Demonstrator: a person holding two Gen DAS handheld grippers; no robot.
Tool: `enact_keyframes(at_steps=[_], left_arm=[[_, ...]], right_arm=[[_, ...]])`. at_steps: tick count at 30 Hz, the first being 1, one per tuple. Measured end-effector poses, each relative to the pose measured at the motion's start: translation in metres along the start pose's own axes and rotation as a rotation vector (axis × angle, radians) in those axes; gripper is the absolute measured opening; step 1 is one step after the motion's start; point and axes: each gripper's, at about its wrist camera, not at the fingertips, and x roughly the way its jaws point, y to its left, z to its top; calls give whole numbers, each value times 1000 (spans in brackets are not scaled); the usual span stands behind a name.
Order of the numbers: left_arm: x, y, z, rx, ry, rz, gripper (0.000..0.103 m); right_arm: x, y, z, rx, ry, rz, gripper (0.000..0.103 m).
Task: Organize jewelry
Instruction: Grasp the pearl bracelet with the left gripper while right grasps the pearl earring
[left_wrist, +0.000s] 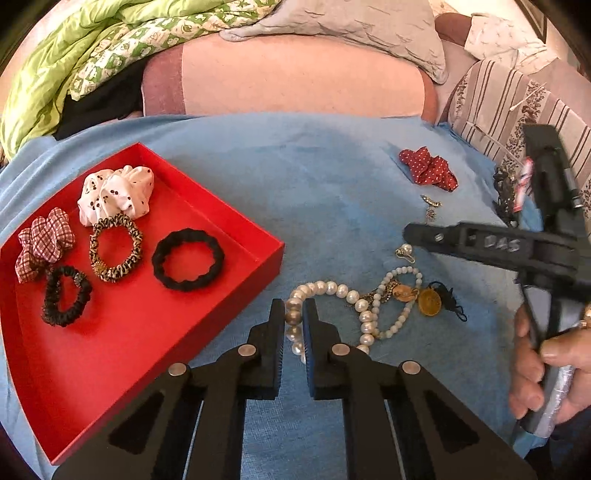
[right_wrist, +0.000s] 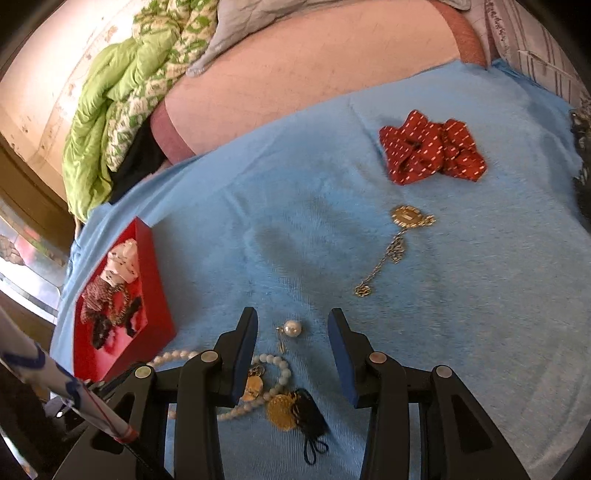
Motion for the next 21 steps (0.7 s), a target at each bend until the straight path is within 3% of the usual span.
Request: enact_keyframes(at_steps=[8, 10, 13, 21], left_arm=[[-6, 1, 0, 5, -12, -4, 9], [-7, 2, 0, 7, -15, 2, 9], [-10, 3, 1, 5, -24, 7, 9], [-31, 5, 8, 2, -104, -15, 9]], right_arm=[[18, 21, -1, -186, 11, -156, 33], [21, 31, -5, -281, 14, -235, 22], [22, 40, -10, -362, 6, -290, 13], [-12, 29, 4, -227, -65, -131, 13]])
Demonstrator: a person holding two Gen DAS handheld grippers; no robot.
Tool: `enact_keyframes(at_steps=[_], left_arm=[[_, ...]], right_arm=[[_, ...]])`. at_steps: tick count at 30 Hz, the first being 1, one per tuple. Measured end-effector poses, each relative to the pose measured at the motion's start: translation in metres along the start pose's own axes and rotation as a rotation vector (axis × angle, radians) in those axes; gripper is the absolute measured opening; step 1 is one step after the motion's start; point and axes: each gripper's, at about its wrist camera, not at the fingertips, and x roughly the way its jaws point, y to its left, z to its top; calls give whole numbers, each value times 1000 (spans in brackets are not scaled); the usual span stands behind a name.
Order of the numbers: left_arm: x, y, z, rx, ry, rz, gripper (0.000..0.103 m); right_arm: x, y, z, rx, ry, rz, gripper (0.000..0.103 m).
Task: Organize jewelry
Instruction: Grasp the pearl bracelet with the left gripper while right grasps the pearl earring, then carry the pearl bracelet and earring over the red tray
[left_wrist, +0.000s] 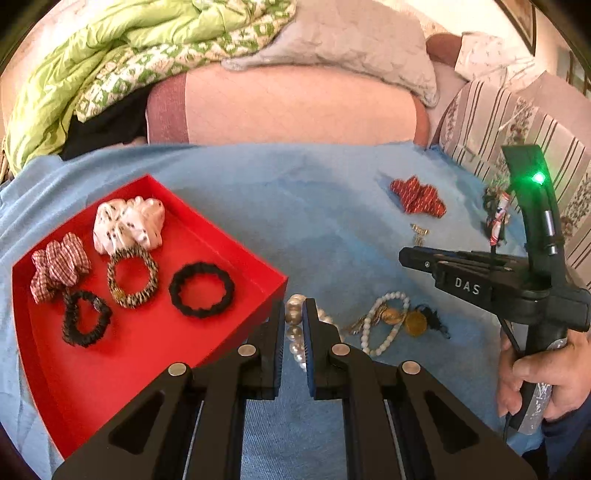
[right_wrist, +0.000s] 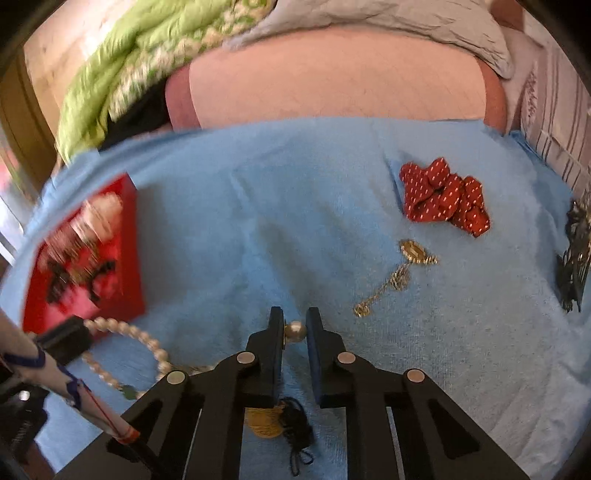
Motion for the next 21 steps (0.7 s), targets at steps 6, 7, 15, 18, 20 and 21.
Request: enact_keyframes(at_steps=[6, 7, 15, 18, 20, 21], left_arm=[[-21, 8, 11, -27, -65, 3, 9], [-25, 10, 13, -33, -78, 4, 9], [-59, 48, 24, -108, -168, 52, 9], [-63, 66, 21, -133, -164, 87, 9], [-65, 80, 17, -152, -160, 115, 9], [-66, 86, 15, -161, -157, 123, 9]], right_arm=[[-20, 8, 1, 22, -71, 58, 13], [-22, 10, 1, 25, -80, 70, 13], [-40, 38, 4, 5, -145, 159, 13], [-43, 56, 2, -18, -150, 192, 13], [-42, 71, -1, -38, -143, 221, 13], [-40, 78, -2, -47, -139, 230, 13]])
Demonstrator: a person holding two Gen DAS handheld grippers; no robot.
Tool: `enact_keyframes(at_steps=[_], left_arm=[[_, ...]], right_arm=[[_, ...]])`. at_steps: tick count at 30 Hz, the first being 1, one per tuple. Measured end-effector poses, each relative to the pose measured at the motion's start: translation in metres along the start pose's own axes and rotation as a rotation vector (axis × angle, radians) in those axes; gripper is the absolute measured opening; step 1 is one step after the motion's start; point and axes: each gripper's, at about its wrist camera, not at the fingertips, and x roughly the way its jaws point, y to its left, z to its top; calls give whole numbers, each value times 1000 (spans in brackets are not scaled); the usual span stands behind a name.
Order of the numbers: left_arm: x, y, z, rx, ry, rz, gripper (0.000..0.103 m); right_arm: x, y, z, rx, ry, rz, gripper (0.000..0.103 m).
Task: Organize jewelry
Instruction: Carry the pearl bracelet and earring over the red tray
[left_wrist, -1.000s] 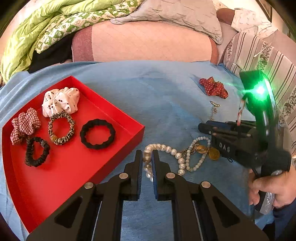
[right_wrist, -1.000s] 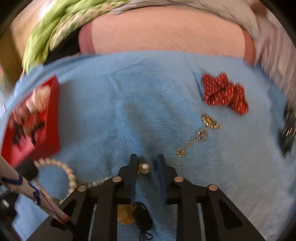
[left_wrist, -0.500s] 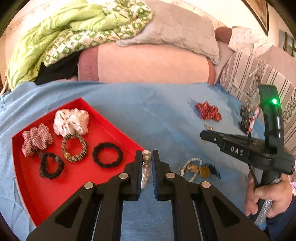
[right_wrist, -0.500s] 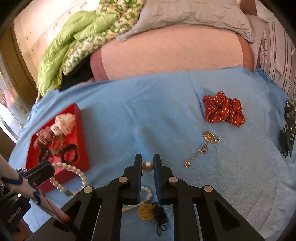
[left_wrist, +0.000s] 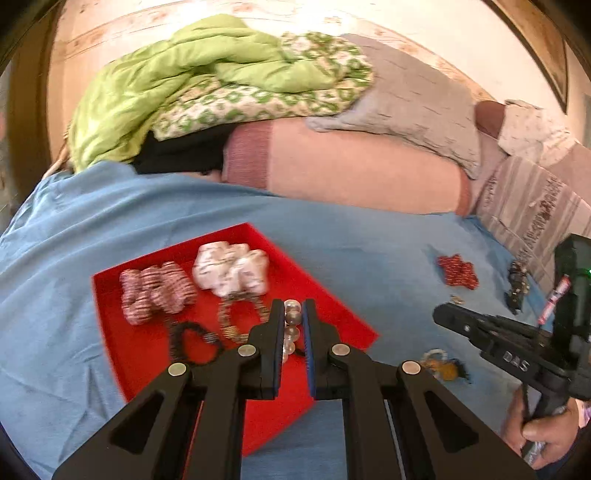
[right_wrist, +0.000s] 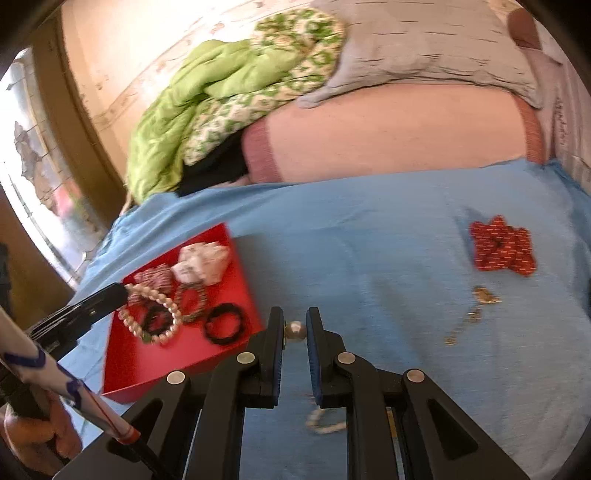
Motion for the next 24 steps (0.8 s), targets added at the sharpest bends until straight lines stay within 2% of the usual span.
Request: enact_keyframes(at_steps=[12, 18, 24], left_arm=[[6, 66, -18, -78, 76, 106, 9], [10, 88, -26, -126, 121, 147, 9], [19, 100, -31, -154, 168, 188, 9]], right_arm=[[41, 83, -20, -60, 65, 140, 13], [67, 107, -24, -90, 102, 150, 13], [92, 110, -29, -92, 148, 143, 13]])
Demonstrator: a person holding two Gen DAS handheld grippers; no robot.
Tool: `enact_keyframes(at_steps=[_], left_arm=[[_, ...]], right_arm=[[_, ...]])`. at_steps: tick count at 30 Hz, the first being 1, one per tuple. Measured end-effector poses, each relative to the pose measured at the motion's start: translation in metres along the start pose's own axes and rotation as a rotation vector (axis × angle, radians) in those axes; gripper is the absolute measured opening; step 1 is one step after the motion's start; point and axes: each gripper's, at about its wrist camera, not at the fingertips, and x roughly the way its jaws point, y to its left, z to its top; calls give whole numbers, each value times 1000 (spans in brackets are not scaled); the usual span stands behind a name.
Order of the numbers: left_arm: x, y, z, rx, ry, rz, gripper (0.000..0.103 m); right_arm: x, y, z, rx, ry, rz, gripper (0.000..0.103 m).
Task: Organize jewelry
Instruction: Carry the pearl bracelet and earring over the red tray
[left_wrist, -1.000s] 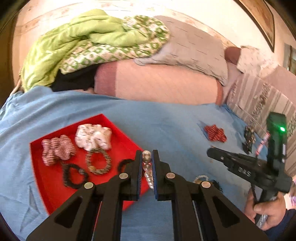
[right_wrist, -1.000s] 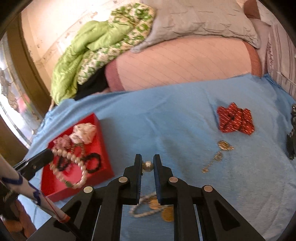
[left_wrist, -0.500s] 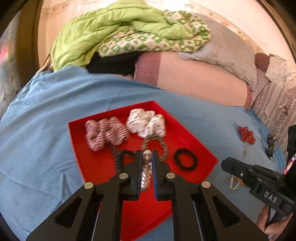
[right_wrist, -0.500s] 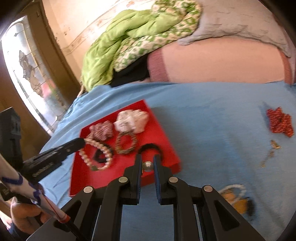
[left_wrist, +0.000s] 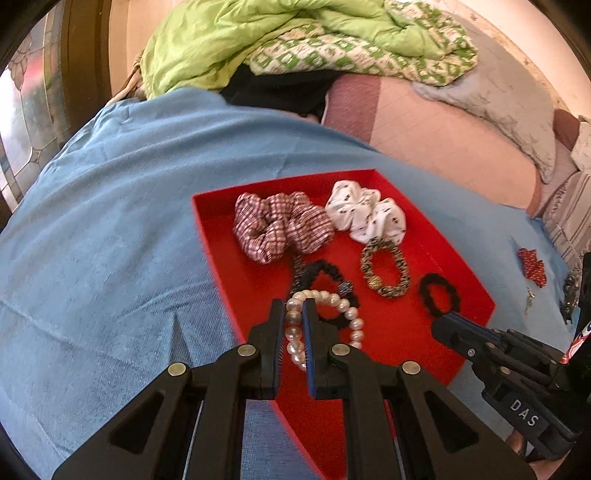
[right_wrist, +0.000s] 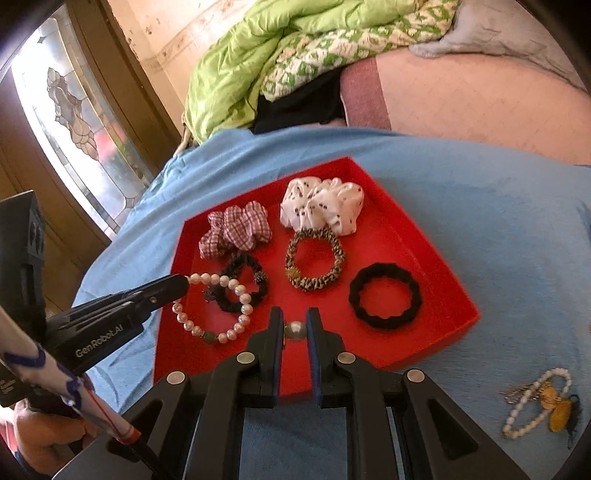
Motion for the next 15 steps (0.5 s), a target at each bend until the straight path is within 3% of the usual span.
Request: enact_keyframes(at_steps=[15], left_arm=[[12, -11, -4, 37, 27, 30, 9]], right_arm=[[17, -5, 4, -18, 16, -36, 13]])
